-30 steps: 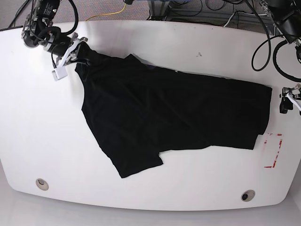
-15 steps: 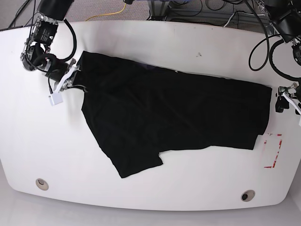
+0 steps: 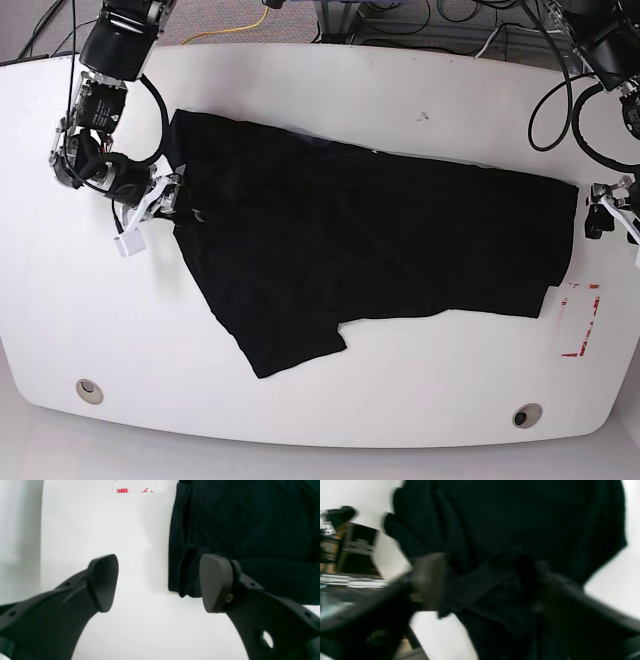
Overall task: Layout the t-shirt on the table in an organized manner, then fold the t-shirt properly
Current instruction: 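Move the open right gripper down onto the shirt corner near it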
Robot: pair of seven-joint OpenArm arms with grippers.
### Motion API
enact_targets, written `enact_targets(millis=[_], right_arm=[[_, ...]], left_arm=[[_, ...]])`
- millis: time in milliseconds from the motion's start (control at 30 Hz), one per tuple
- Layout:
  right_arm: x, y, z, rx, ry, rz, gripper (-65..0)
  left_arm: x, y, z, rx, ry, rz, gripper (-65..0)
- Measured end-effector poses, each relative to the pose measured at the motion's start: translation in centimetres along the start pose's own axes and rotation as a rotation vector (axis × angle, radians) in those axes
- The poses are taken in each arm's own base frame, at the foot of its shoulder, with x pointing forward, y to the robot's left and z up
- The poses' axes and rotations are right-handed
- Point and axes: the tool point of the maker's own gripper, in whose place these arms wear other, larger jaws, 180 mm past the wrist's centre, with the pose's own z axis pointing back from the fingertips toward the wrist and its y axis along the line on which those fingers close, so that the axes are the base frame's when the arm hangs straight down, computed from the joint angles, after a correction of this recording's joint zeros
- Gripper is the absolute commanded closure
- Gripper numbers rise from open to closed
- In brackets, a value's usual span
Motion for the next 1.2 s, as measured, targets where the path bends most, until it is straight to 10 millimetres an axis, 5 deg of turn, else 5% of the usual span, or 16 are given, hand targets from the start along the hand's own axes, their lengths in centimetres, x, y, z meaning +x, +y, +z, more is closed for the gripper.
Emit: enact_targets(millis=[233, 567, 933, 1200], right_arm=[[-0.9, -1.2, 1.0, -0.092, 0.063, 0.054, -61.8], [-4.3, -2.7, 6.9, -0.333, 0.236, 0.244, -62.0], [-8.7, -3.9, 7.2, -0.401, 0.279, 0.208, -62.0], [-9.6, -4.7, 6.0, -0.363, 0.216, 0.123, -62.0]], left_arm=[[0.0, 0.1, 0.0, 0.003, 0.003, -0.001, -47.8], [0.3, -0.1, 0.2, 0.007, -0.009, -0.011, -47.9], [2.5, -0.2, 1.7, 0.037, -0.07, -0.064, -48.2], [2.5, -0.2, 1.7, 0.037, -0.069, -0.064, -48.1]])
